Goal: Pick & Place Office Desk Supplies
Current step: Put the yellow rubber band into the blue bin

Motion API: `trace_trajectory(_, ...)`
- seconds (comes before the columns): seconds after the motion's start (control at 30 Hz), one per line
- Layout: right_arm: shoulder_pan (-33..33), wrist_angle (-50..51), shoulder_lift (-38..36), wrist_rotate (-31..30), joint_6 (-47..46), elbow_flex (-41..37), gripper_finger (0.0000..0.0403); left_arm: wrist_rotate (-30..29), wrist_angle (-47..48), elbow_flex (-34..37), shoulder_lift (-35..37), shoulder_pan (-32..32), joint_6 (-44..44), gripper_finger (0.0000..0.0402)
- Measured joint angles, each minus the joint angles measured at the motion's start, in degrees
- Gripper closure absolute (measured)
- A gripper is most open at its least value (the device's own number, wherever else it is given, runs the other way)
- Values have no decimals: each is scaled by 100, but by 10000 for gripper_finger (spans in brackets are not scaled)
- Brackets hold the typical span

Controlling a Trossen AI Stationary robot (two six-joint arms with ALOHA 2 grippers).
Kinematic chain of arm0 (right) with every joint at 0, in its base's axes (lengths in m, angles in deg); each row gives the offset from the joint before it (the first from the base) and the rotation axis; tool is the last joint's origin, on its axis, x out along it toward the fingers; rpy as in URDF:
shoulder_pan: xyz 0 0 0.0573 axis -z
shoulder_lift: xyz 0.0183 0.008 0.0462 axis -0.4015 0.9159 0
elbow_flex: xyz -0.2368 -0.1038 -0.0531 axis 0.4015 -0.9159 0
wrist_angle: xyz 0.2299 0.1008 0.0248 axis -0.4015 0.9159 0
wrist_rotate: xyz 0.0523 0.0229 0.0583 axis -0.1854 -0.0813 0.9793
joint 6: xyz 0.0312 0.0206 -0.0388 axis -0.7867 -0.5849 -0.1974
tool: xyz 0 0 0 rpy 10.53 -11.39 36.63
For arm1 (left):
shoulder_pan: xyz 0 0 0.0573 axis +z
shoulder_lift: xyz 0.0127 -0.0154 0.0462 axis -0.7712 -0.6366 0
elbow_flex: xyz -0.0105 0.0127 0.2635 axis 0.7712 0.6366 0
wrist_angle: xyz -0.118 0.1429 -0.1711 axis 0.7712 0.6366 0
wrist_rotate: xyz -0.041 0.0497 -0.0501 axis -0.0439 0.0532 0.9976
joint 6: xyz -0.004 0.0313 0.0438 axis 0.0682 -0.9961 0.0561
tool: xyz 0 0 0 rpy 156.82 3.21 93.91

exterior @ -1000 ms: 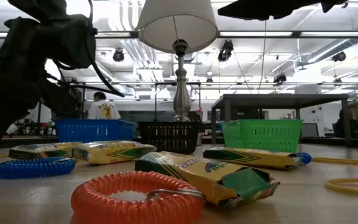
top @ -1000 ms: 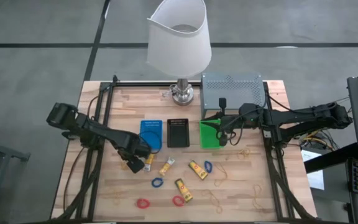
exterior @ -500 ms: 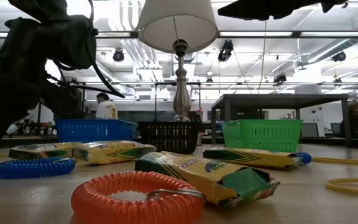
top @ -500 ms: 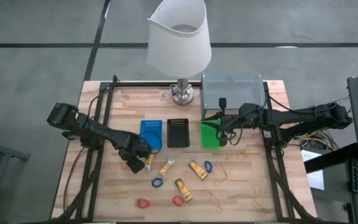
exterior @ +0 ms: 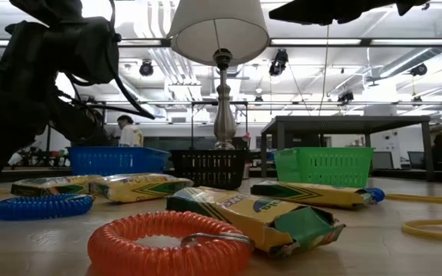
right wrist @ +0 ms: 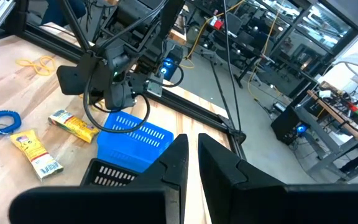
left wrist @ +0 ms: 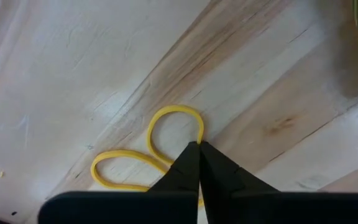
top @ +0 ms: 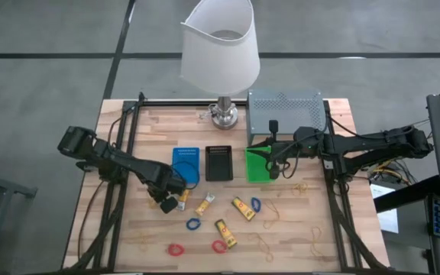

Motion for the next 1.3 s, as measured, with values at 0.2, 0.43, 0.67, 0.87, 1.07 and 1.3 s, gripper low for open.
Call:
trace_trajectory(0.2, -1, 0, 0, 1, 0, 0, 369, -19, 4, -13, 17, -2, -14, 398)
trace_trajectory(0.43, 0, 0, 1, -1, 0, 0, 369, -175, 184, -62, 471, 8, 130, 399)
trace_trajectory(0.67, 0, 0, 2, -1, 0, 0, 369, -610, 477, -125, 1301, 2, 455, 399)
trace_trajectory(0.87, 1, 2, 2, -1, 0, 0, 369, -1272, 519, -129, 1948, 2, 703, 400)
trace_trajectory(1.07, -1, 1, 2, -1, 0, 0, 369, -1793, 677, -129, 2503, 2, 999, 400)
trace_trajectory(1.3, 0, 1, 2, 0, 0, 0, 369, -1863, 945, -196, 2970, 2, 1215, 400)
